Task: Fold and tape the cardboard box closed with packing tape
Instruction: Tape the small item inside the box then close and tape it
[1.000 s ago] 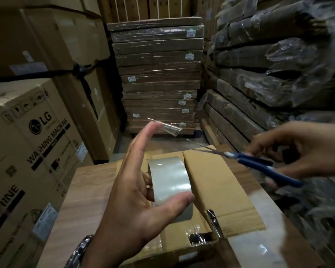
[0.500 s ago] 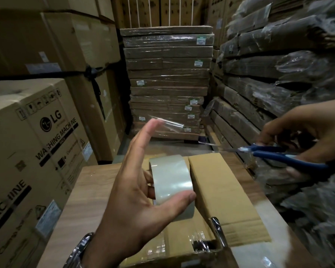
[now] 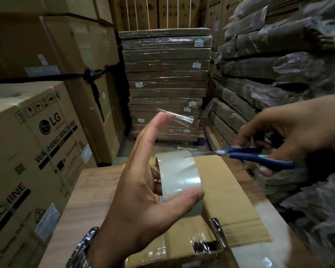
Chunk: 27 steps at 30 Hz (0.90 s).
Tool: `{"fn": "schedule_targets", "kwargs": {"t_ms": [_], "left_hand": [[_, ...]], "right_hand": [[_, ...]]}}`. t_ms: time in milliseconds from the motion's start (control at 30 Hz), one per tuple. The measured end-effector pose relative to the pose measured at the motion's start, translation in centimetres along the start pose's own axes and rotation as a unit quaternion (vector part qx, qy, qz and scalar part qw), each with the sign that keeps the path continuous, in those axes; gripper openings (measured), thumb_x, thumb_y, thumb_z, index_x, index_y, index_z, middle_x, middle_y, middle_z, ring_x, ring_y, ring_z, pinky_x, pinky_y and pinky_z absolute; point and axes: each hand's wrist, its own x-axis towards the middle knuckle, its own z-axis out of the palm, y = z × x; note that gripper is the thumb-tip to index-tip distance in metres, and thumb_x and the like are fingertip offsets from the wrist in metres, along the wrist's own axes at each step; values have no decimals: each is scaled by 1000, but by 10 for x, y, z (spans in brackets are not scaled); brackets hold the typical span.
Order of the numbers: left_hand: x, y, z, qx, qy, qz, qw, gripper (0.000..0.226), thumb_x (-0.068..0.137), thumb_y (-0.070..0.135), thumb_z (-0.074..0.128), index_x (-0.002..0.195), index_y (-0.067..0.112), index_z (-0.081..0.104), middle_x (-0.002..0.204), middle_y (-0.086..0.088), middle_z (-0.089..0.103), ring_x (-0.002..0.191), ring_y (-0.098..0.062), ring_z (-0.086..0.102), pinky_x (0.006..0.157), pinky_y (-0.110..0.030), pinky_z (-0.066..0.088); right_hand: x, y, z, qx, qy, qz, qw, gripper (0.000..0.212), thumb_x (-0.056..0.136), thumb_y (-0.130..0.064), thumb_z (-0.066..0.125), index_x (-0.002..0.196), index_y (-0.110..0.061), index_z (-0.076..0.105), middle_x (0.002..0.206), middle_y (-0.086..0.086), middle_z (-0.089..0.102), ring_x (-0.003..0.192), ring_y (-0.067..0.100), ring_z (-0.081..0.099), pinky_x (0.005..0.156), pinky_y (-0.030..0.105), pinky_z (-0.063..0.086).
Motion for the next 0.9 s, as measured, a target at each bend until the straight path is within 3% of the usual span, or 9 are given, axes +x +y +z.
{"fn": "schedule_targets", "kwargs": {"t_ms": [133, 267, 400, 600, 667, 767, 833, 900], "left_hand": [[-3, 0, -3, -49, -6, -1, 999, 102, 66, 12, 82, 149, 30, 25, 154, 22, 26, 97, 7, 63, 76, -17, 54], [0, 0, -1, -20, -7, 7, 1000, 100, 66, 23, 81, 148, 33, 25, 154, 19, 30, 104, 20, 52, 80, 2, 39], [1, 0, -1, -13, -3, 13, 1000, 100, 66, 29, 81, 148, 35, 25, 153, 19, 31, 93, 24, 42, 79, 3, 36], [1, -3, 0, -15, 1, 15, 1000, 99, 66, 28, 80, 148, 35, 25, 154, 19, 31, 94, 23, 41, 82, -1, 38], [1, -3, -1, -6, 1, 13, 1000, 101, 66, 29, 81, 149, 34, 25, 153, 19, 31, 103, 19, 40, 88, -3, 37], [1, -3, -2, 14, -7, 14, 1000, 102, 66, 26, 82, 151, 26, 24, 154, 17, 31, 132, 5, 38, 99, -6, 35], [1, -2, -1, 15, -4, 11, 1000, 102, 66, 27, 81, 150, 28, 24, 153, 18, 32, 117, 9, 49, 87, -4, 41], [2, -1, 0, 6, 2, 9, 1000, 101, 66, 27, 81, 150, 30, 25, 153, 19, 32, 108, 18, 45, 84, 0, 37]], "right_hand": [[-2, 0, -1, 13, 0, 4, 1000, 49, 46, -54, 76, 93, -48, 67, 70, -9, 63, 51, 1, 55, 52, 13, 45], [1, -1, 0, -7, 2, -10, 1000, 50, 57, -45, 76, 105, -36, 65, 64, -11, 62, 51, 1, 54, 50, 11, 42], [4, -1, -1, 0, -5, -19, 1000, 42, 61, -41, 78, 101, -38, 67, 63, -1, 59, 50, 4, 49, 49, 14, 41], [7, 3, -1, 11, 0, -36, 999, 37, 55, -47, 78, 91, -40, 69, 63, 2, 55, 55, 16, 47, 54, 28, 40], [7, 2, 0, 3, 5, -39, 999, 35, 54, -46, 78, 88, -38, 70, 64, -2, 61, 53, 7, 49, 52, 20, 41], [6, 2, 1, 0, 16, -33, 999, 30, 57, -39, 78, 85, -30, 71, 73, -3, 70, 54, 1, 52, 51, 13, 42], [6, 3, 1, 2, 27, -31, 999, 30, 57, -40, 78, 85, -31, 71, 78, 0, 72, 56, 2, 54, 52, 14, 43], [6, 3, 0, 5, 35, -32, 999, 28, 58, -40, 78, 84, -34, 71, 78, 1, 72, 59, 4, 57, 54, 15, 44]]}}
